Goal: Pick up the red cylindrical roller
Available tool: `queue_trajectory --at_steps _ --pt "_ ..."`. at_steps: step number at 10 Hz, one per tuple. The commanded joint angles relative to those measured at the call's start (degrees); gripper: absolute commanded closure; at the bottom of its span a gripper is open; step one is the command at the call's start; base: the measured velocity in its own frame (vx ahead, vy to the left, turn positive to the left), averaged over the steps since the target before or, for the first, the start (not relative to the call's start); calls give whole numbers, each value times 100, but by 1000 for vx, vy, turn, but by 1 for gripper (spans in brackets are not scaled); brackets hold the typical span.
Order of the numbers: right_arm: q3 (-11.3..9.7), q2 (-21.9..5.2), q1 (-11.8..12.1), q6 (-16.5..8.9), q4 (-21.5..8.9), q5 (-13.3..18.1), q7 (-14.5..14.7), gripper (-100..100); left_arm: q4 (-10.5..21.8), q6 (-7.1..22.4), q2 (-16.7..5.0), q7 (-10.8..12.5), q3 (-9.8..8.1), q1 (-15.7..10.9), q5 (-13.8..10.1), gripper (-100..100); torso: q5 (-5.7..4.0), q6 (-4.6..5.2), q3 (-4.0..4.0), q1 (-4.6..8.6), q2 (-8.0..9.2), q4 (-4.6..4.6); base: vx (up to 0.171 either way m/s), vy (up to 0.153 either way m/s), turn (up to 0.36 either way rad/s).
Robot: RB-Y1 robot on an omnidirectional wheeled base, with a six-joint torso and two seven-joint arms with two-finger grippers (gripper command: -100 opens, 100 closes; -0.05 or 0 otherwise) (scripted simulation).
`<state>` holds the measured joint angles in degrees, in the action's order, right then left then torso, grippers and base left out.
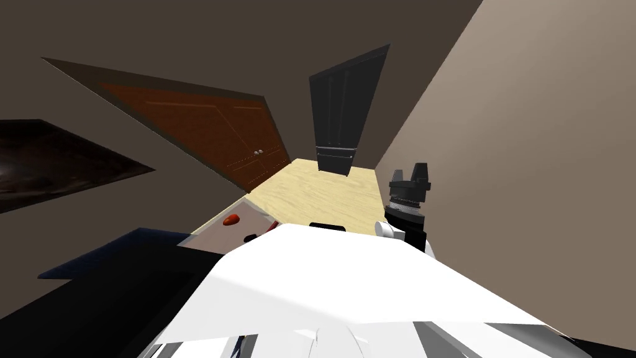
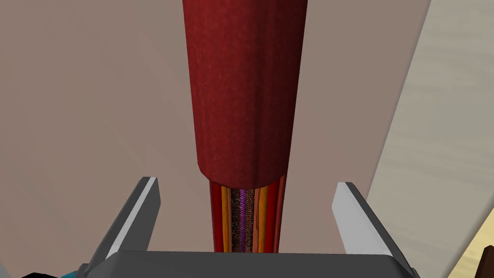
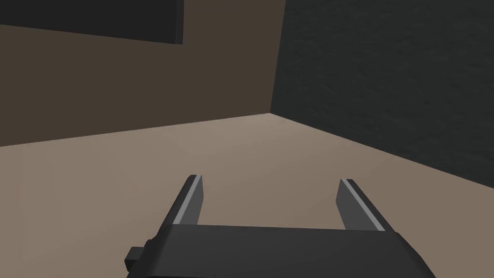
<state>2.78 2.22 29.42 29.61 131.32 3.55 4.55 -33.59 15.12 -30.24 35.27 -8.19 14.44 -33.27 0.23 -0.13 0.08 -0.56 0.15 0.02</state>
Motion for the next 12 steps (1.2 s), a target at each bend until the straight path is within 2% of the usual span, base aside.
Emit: queue_trajectory --at_steps 1,2,3,4,6,7,11,12 --pt "0 0 0 0 0 0 0 0 160 -100 -23 -114 67 -32 -204 -100 0 0 0 0 0 0 -5 -2 27" --pt "0 0 1 0 0 0 0 0 357 -273 -67 -70 -2 46 -386 -100 1 -2 -8 -2 -13 -3 -32 -27 -353" --pt "-1 0 -1 0 0 0 0 0 436 -273 -67 -70 -2 46 -439 -100 -1 7 -6 5 -9 -2 -48 -17 -292" --pt "0 0 0 0 0 0 0 0 712 -446 -111 -26 -71 123 -675 -100 -1 2 -3 3 -4 -1 -77 -18 -293" --pt "0 0 -1 0 0 0 0 0 701 -430 -96 -30 -64 88 -621 -100 -1 3 4 1 6 2 -47 -7 -187" --pt "1 0 1 0 0 0 0 0 704 -437 -99 -26 -66 90 -629 100 1 -2 -3 -4 -6 -1 -6 0 11" --pt "1 0 1 0 0 0 0 0 704 -436 -97 -24 -67 90 -630 100 0 -1 -13 -6 -22 -6 0 0 0" --pt "1 0 1 0 0 0 0 0 704 -436 -96 -24 -67 89 -630 0 -1 -1 -14 -5 -22 -6 0 0 0"
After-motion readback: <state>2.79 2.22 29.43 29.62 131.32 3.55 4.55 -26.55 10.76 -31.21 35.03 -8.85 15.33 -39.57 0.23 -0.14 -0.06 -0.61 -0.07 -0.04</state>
